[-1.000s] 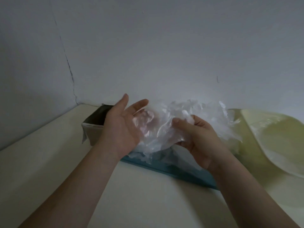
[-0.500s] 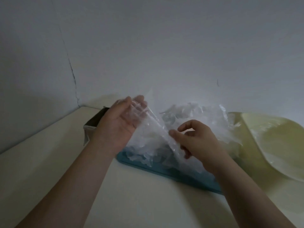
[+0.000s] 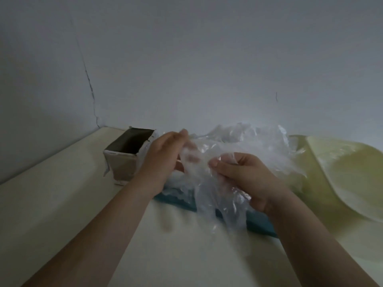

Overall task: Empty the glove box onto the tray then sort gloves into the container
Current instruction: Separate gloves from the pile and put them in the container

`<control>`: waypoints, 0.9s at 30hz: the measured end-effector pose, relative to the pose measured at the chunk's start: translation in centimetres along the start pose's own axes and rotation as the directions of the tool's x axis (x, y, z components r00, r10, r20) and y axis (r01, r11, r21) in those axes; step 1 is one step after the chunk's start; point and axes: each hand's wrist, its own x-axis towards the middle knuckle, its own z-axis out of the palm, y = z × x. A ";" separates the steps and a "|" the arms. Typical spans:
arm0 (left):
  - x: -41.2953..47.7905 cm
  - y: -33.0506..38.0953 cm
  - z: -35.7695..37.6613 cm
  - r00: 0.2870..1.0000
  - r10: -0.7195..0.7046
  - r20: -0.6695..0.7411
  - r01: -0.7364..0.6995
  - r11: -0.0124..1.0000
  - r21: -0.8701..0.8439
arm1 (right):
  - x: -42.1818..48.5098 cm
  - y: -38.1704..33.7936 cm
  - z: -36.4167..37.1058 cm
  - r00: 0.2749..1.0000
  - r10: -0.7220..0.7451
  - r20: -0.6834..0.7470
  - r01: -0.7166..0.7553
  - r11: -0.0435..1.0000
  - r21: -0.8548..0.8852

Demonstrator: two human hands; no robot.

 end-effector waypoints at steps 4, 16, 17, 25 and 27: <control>2.1 -4.4 -1.3 0.982 0.147 0.119 -0.185 0.612 0.769 | -0.1 -0.4 -0.8 0.997 0.007 0.075 0.018 0.942 -0.336; 2.8 -4.4 -2.1 0.965 0.193 0.176 -0.260 0.655 0.710 | -0.6 -0.9 -0.3 0.980 -0.063 0.187 0.145 0.874 -0.464; 2.8 -3.8 -2.4 0.960 0.237 0.150 -0.273 0.670 0.690 | -0.7 -0.9 -0.3 0.976 -0.082 0.202 0.166 0.880 -0.446; 0.4 2.3 -2.7 0.974 0.167 0.150 -0.205 0.937 0.284 | -1.5 -2.5 0.3 0.792 -0.539 0.286 0.589 0.550 -0.593; -0.4 3.1 -2.5 0.957 0.084 0.278 -0.148 0.965 0.215 | -1.9 -2.7 0.6 0.721 -0.574 0.388 0.660 0.399 -0.636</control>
